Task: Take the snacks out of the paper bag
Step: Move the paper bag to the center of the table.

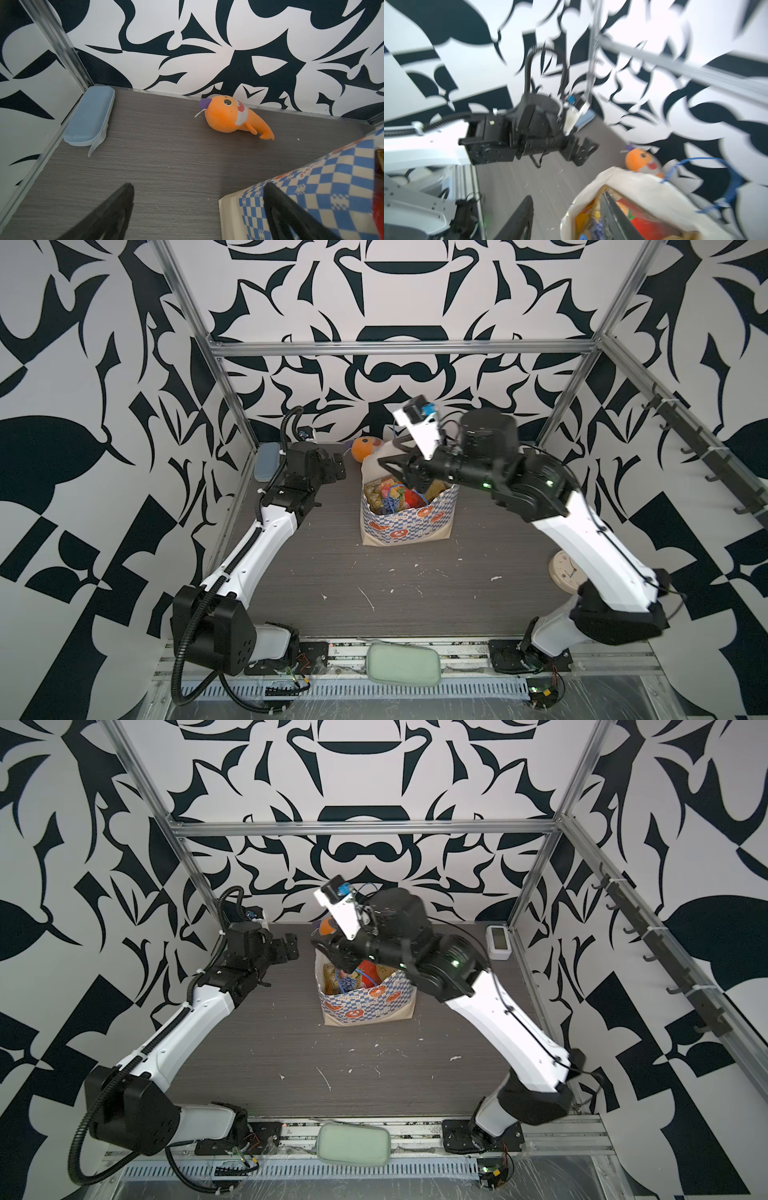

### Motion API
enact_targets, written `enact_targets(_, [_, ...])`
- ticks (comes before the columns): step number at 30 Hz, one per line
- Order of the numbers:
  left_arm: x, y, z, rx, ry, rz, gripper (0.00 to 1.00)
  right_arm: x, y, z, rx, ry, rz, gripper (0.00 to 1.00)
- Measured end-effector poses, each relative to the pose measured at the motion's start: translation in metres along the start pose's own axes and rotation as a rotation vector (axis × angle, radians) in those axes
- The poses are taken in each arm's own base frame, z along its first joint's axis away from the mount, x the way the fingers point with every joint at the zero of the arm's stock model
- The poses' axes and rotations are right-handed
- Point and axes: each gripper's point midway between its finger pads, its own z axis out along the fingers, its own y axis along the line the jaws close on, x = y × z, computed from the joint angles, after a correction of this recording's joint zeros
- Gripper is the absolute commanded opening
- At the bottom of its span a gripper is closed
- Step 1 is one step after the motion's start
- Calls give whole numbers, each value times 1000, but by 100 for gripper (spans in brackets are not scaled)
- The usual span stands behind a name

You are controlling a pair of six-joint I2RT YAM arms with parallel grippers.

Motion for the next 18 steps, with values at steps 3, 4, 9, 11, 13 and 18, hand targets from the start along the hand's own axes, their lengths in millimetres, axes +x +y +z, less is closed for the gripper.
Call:
enact_targets(3, [1,-4,1,20,7,-12,96,1,-83,-40,239,-58,97,42])
enact_targets(4, [2,-5,1,27,9,-16,94,10,-116,-52,337,-59,137,42])
enact_targets(9, [4,-10,2,54,21,-26,91,114,-245,-90,701,90,380,42])
enact_targets(11, [6,-10,4,57,26,-26,91,164,-268,-89,733,179,479,42])
enact_targets(13, [8,-11,7,61,34,-26,91,207,-282,-84,731,254,571,41])
enact_targets(18, [28,-10,21,58,87,-21,93,308,-294,-66,692,432,755,41])
